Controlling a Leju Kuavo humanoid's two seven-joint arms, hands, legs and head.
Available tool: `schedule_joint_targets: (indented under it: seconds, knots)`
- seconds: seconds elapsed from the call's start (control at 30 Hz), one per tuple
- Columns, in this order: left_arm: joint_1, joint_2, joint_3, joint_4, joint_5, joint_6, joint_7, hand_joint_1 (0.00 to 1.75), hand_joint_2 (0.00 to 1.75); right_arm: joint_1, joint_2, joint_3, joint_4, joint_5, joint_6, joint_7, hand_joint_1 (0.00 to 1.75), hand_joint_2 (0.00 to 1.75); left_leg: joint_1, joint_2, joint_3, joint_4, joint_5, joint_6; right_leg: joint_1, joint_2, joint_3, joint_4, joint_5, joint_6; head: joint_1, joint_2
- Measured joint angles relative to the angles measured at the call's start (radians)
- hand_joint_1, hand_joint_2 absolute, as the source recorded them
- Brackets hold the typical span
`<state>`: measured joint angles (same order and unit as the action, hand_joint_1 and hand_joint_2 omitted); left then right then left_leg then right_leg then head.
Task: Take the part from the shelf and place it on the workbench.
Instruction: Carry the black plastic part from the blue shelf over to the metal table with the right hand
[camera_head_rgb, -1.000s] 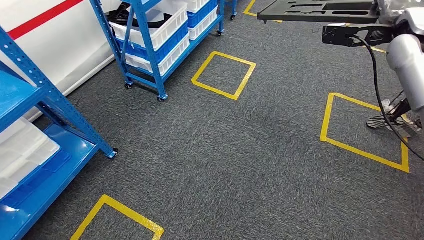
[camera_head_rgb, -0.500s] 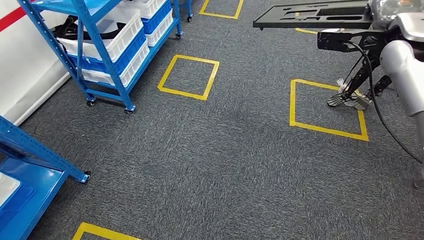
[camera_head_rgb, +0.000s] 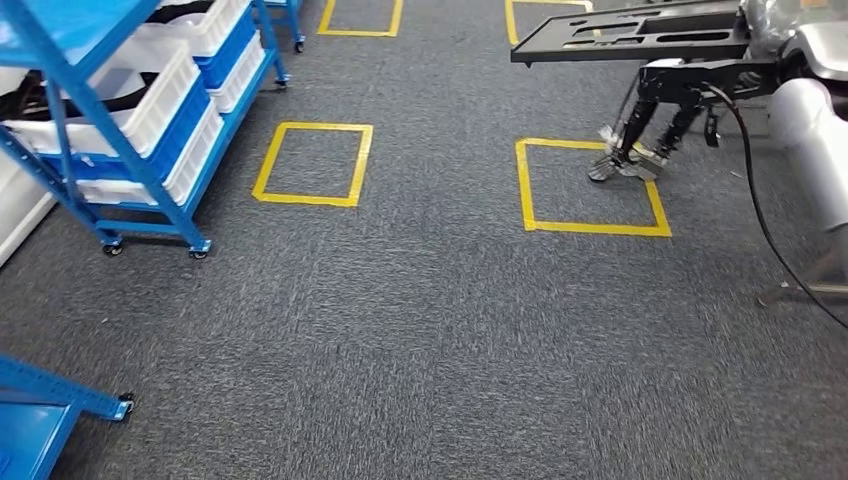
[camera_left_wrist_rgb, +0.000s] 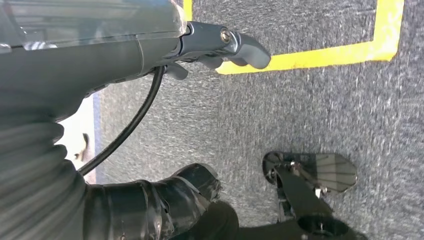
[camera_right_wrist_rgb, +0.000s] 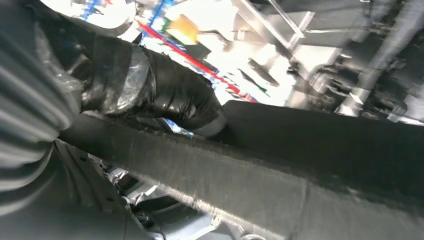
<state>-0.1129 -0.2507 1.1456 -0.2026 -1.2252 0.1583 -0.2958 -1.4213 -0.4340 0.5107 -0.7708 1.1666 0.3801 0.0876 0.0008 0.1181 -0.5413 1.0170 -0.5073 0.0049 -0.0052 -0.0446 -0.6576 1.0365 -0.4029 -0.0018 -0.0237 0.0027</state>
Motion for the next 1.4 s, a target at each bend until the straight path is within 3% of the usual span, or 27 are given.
schedule_joint_targets:
  seconds: [0.03,0.1,0.17,0.2,0.23,0.27,0.33,0.4,0.47,0.5,0.57,0.63,0.7,0.73,0.77,0.87,0.9,0.97,1.0,1.07,1.13,1.17,1.2,1.23,1.3,1.33,1.4]
  knots:
    - [-0.001,0.0,0.0,0.0,-0.001,0.0,0.001,0.0,1.75,-0.009,0.005,0.002,0.001,0.005,0.004,0.0,1.75,1.75,0.003,-0.021,-0.009,0.023,-0.017,-0.004,-0.002,0.013,0.001,-0.002,0.0,-0.007,0.0,0.0]
    - [-0.001,-0.001,0.0,0.0,-0.006,0.0,0.001,0.0,1.75,-0.03,0.017,0.006,0.003,0.014,0.013,-0.002,1.75,1.75,0.009,-0.082,-0.062,0.134,-0.074,-0.007,-0.005,0.037,0.004,-0.003,0.0,-0.019,-0.001,0.0]
    - [0.001,-0.001,0.0,0.0,-0.01,-0.001,0.002,0.0,1.75,-0.042,0.02,0.009,0.007,0.019,0.022,-0.012,1.75,1.75,0.01,-0.107,-0.136,0.271,-0.119,-0.007,-0.002,0.063,0.006,-0.003,-0.002,-0.024,-0.001,0.0]
    - [0.002,-0.001,0.0,0.0,-0.013,-0.001,0.006,0.0,1.75,-0.045,0.021,0.011,0.008,0.02,0.027,-0.02,1.75,1.75,0.01,-0.111,-0.159,0.301,-0.114,-0.006,-0.001,0.08,0.008,-0.002,-0.003,-0.025,-0.001,0.0]
    - [0.003,-0.001,0.0,0.0,-0.015,0.0,0.013,0.0,1.75,-0.047,0.021,0.014,0.009,0.021,0.031,-0.027,1.75,1.75,0.01,-0.113,-0.164,0.293,-0.09,-0.003,0.0,0.097,0.009,-0.001,-0.004,-0.025,-0.001,0.0]
    - [0.003,-0.001,0.0,0.0,-0.018,0.001,0.022,0.0,1.75,-0.05,0.021,0.017,0.009,0.022,0.033,-0.033,1.75,1.75,0.01,-0.121,-0.152,0.246,-0.049,0.0,0.001,0.115,0.01,0.002,-0.006,-0.025,-0.001,0.0]
    - [0.004,0.0,0.0,0.0,-0.02,0.009,0.044,0.0,1.75,-0.057,0.021,0.024,0.01,0.022,0.035,-0.038,1.75,1.75,0.014,-0.172,-0.105,0.111,0.028,0.007,0.0,0.145,0.008,0.01,-0.01,-0.02,-0.001,0.0]
    - [0.005,0.001,0.0,0.0,-0.02,0.017,0.063,0.0,1.75,-0.06,0.02,0.029,0.01,0.021,0.037,-0.04,1.75,1.75,0.015,-0.214,-0.074,0.036,0.051,0.01,-0.004,0.171,0.001,0.015,-0.012,-0.01,-0.001,0.0]
    - [0.006,0.002,0.0,0.0,-0.018,0.022,0.072,0.0,1.75,-0.057,0.012,0.034,0.011,0.02,0.039,-0.041,1.75,1.75,0.012,-0.199,-0.064,0.022,0.048,0.016,-0.012,0.199,-0.005,0.01,-0.006,0.005,-0.001,0.0]
    - [0.006,0.002,0.0,0.0,-0.018,0.023,0.074,0.0,1.75,-0.055,0.007,0.037,0.011,0.02,0.039,-0.041,1.75,1.75,0.012,-0.184,-0.06,0.014,0.051,0.022,-0.013,0.194,-0.007,0.011,-0.006,0.011,-0.001,0.0]
    - [0.008,0.002,0.0,0.0,-0.017,0.024,0.076,0.0,1.75,-0.058,-0.001,0.041,0.011,0.02,0.042,-0.043,1.75,1.75,0.012,-0.153,-0.052,-0.003,0.059,0.035,-0.009,0.136,-0.03,0.053,-0.033,0.019,0.0,0.0]
    - [0.009,0.003,0.0,0.0,-0.016,0.024,0.076,0.0,1.75,-0.062,-0.004,0.045,0.011,0.02,0.046,-0.044,1.75,1.75,0.01,-0.125,-0.049,-0.008,0.059,0.041,-0.009,0.069,-0.084,0.167,-0.091,0.027,0.001,0.0]
    - [0.009,0.003,0.0,0.0,-0.016,0.021,0.075,0.0,1.75,-0.06,-0.004,0.051,0.012,0.02,0.052,-0.045,1.75,1.75,0.009,-0.096,-0.047,-0.007,0.054,0.041,-0.014,0.052,-0.131,0.26,-0.119,0.034,0.001,0.0]
    - [0.009,0.004,0.0,0.0,-0.015,0.019,0.075,0.0,1.75,-0.059,-0.005,0.053,0.012,0.02,0.055,-0.046,1.75,1.75,0.009,-0.082,-0.047,-0.005,0.051,0.041,-0.017,0.049,-0.131,0.258,-0.107,0.037,0.001,0.0]
    - [0.009,0.004,0.0,0.0,-0.015,0.017,0.075,0.0,1.75,-0.06,-0.005,0.055,0.012,0.019,0.057,-0.046,1.75,1.75,0.009,-0.068,-0.046,-0.002,0.047,0.039,-0.019,0.042,-0.109,0.216,-0.079,0.038,0.001,0.0]
    - [0.009,0.003,0.0,0.0,-0.013,0.011,0.069,0.0,1.75,-0.063,-0.005,0.058,0.011,0.012,0.058,-0.046,1.75,1.75,0.005,-0.032,-0.036,0.003,0.032,0.029,-0.008,-0.012,-0.01,0.03,-0.01,0.031,0.001,0.0]
    - [0.008,0.003,0.0,0.0,-0.012,0.01,0.067,0.0,1.75,-0.064,-0.006,0.06,0.011,0.01,0.058,-0.046,1.75,1.75,0.003,-0.022,-0.031,0.004,0.028,0.024,-0.002,-0.02,0.003,0.004,-0.008,0.024,0.0,0.0]
    - [0.005,0.002,0.0,0.0,-0.011,0.008,0.066,0.0,1.75,-0.065,-0.007,0.061,0.011,0.006,0.058,-0.047,1.75,1.75,0.001,-0.001,-0.022,0.002,0.02,0.012,0.004,-0.002,0.005,0.001,-0.011,0.01,0.0,0.0]
    - [0.004,0.002,0.0,0.0,-0.011,0.008,0.067,0.0,1.75,-0.066,-0.008,0.061,0.009,0.005,0.058,-0.047,1.75,1.75,0.002,-0.004,-0.019,0.004,0.015,0.006,0.002,0.01,0.008,-0.001,-0.011,0.004,0.0,0.0]
    - [0.003,0.002,0.0,0.0,-0.01,0.008,0.069,0.0,1.75,-0.072,-0.007,0.062,0.005,0.003,0.059,-0.049,1.75,1.75,0.007,-0.047,-0.033,0.047,-0.015,-0.002,-0.005,0.031,0.016,-0.009,-0.009,-0.009,0.0,0.0]
    - [0.005,0.002,0.0,0.0,-0.01,0.008,0.07,0.0,1.75,-0.077,-0.002,0.063,0.002,0.003,0.06,-0.049,1.75,1.75,0.011,-0.099,-0.092,0.167,-0.072,-0.004,-0.007,0.051,0.021,-0.011,-0.011,-0.021,-0.001,0.0]
    - [0.007,0.002,0.0,0.0,-0.01,0.008,0.071,0.0,1.75,-0.078,0.0,0.065,0.002,0.003,0.061,-0.049,1.75,1.75,0.011,-0.108,-0.128,0.236,-0.096,-0.004,-0.005,0.064,0.023,-0.011,-0.012,-0.025,-0.001,0.0]
    - [0.009,0.002,0.0,0.0,-0.01,0.008,0.074,0.0,1.75,-0.078,0.004,0.067,0.002,0.003,0.063,-0.049,1.75,1.75,0.011,-0.111,-0.157,0.282,-0.103,-0.004,-0.004,0.079,0.024,-0.01,-0.013,-0.026,-0.001,0.0]
    - [0.01,0.002,0.001,0.0,-0.01,0.009,0.078,0.0,1.75,-0.078,0.007,0.07,0.002,0.003,0.065,-0.05,1.75,1.75,0.011,-0.112,-0.171,0.293,-0.091,-0.003,-0.003,0.096,0.025,-0.009,-0.014,-0.027,-0.001,0.0]
    - [0.01,0.002,0.001,0.0,-0.01,0.013,0.089,0.0,1.75,-0.081,0.011,0.075,0.002,0.004,0.068,-0.049,1.75,1.75,0.011,-0.126,-0.145,0.203,-0.017,0.002,-0.004,0.127,0.026,-0.005,-0.017,-0.025,-0.001,0.0]
    - [0.01,0.003,0.001,0.0,-0.01,0.015,0.094,0.0,1.75,-0.083,0.014,0.076,0.002,0.004,0.069,-0.048,1.75,1.75,0.012,-0.15,-0.118,0.134,0.02,0.005,-0.005,0.14,0.026,-0.002,-0.019,-0.022,-0.001,0.0]
    - [0.01,0.004,0.001,0.0,-0.009,0.019,0.103,0.0,1.75,-0.087,0.017,0.078,0.004,0.004,0.071,-0.047,1.75,1.75,0.013,-0.187,-0.077,0.036,0.056,0.01,-0.007,0.166,0.02,0.004,-0.022,-0.012,0.0,0.0]
